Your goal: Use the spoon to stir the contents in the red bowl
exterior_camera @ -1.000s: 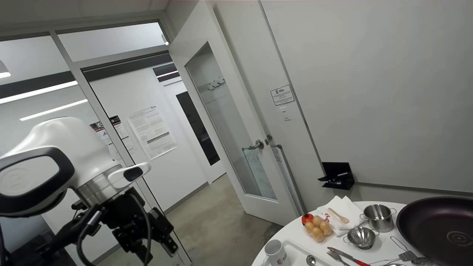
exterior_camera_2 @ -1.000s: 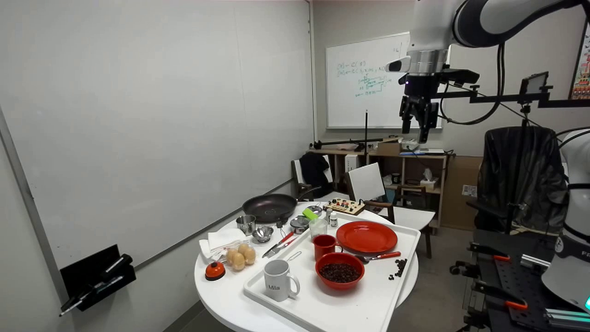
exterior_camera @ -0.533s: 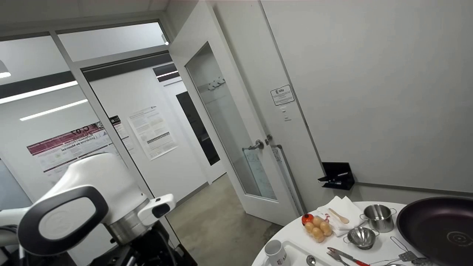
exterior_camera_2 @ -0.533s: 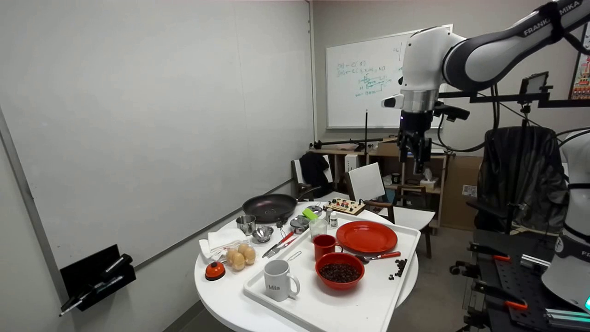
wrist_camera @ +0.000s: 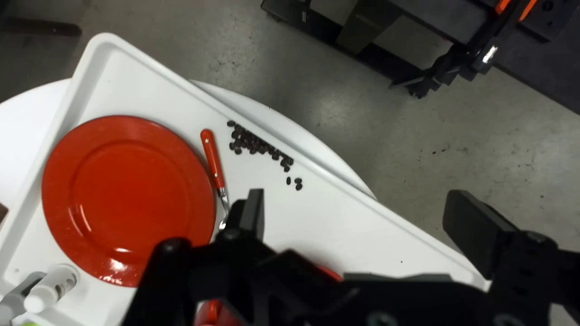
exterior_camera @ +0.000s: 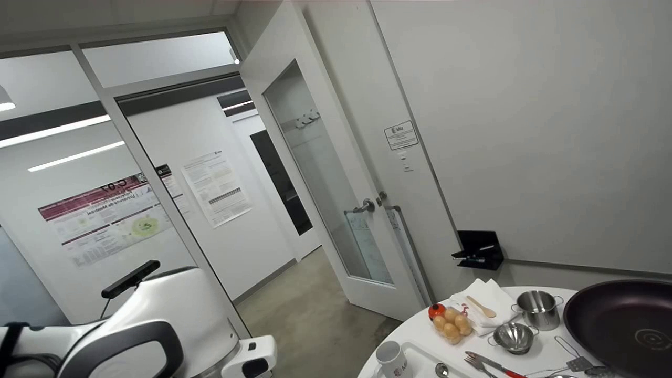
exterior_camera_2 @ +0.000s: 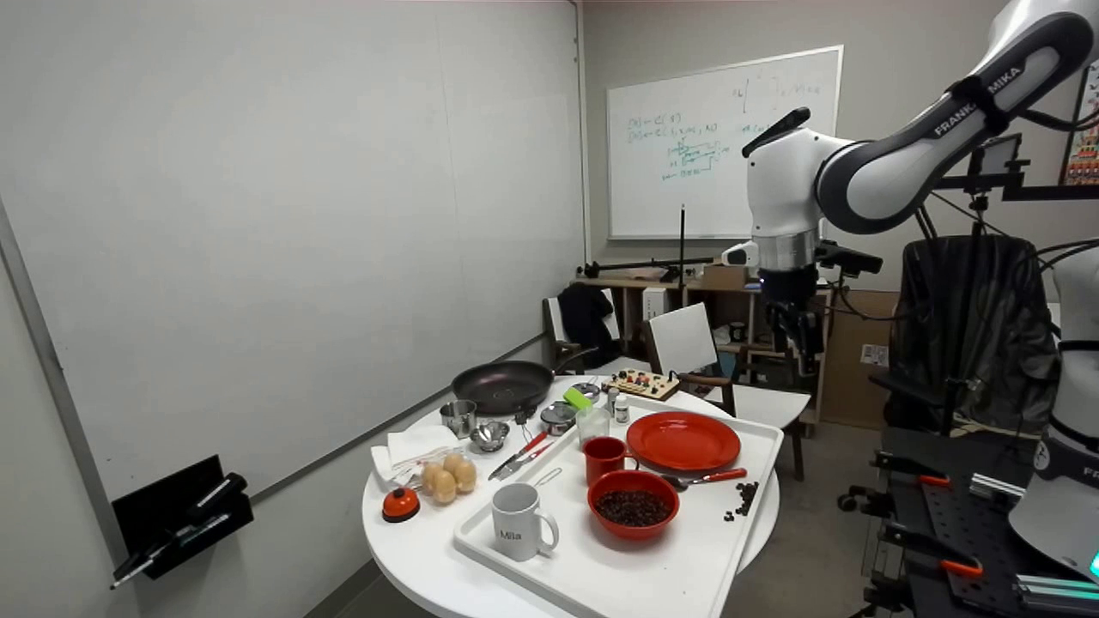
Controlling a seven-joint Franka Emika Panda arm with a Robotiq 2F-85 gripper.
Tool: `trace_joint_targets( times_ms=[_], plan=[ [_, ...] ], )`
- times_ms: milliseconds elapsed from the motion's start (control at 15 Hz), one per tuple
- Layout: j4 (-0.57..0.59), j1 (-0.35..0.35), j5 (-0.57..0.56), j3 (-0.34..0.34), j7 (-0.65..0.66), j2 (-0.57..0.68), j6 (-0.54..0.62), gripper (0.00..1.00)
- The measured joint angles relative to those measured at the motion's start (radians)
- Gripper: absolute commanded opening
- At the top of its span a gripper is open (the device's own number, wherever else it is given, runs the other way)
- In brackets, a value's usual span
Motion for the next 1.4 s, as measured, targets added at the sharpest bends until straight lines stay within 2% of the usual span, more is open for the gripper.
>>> trace_joint_targets(
  times_ms=[533, 733, 867, 1133, 1400],
  plan=[
    [-0.025, -0.009, 0.002, -0.009, 0.003, -0.017, 0.0, 1.0],
    [-0.006, -0.016, -0.008, -0.008, 0.022, 0.02, 0.008, 1.0],
    [0.017, -0.037, -0.015, -0.009, 0.048, 0.092, 0.047, 1.0],
    [0.08, -0.097, -0.024, -0.021, 0.131, 0.311, 0.204, 1.0],
    [0.185, -0.136, -0.026, -0.05, 0.173, 0.539, 0.264, 1.0]
  ],
)
